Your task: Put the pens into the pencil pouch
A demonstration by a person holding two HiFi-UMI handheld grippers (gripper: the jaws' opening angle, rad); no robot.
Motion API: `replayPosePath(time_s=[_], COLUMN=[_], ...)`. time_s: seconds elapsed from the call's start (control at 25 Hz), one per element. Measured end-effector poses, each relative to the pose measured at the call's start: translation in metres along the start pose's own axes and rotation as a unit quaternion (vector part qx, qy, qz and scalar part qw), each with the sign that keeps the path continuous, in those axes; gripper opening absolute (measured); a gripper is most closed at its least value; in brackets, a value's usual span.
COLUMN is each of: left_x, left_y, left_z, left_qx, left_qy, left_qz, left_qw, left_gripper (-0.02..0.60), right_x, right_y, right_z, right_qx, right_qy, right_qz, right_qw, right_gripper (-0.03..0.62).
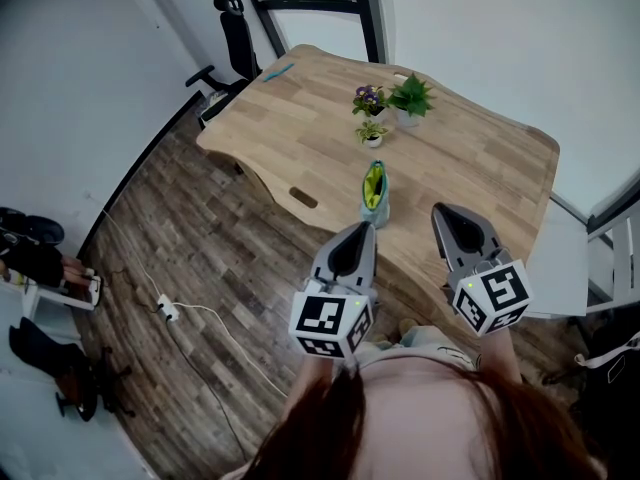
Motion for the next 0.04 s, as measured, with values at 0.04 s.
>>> replayPosePath(time_s=[0.04], left_x=[-0.0008], left_y=[0.0008], left_z=[-0.0005], left_qx=[0.001], left_qy=[-0.001], left_qz=[0.000], left_qw=[1.0000], left_gripper=[0.002], right_x=[-0.0008], right_y=[0.0005], right_z=[0.0007], right_qx=[0.001], right_qy=[0.000], right_qz=[0.001], right_qw=[1.000], right_gripper=[0.000])
Point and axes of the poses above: the fingertips, and each gripper's own axes: z backward along the fingers, x to its left, y out of its underside, the point moved 10 cm from there along z, backward along the fingers, and after that the axes turned 8 degrees about y, right-handed, at the moved point
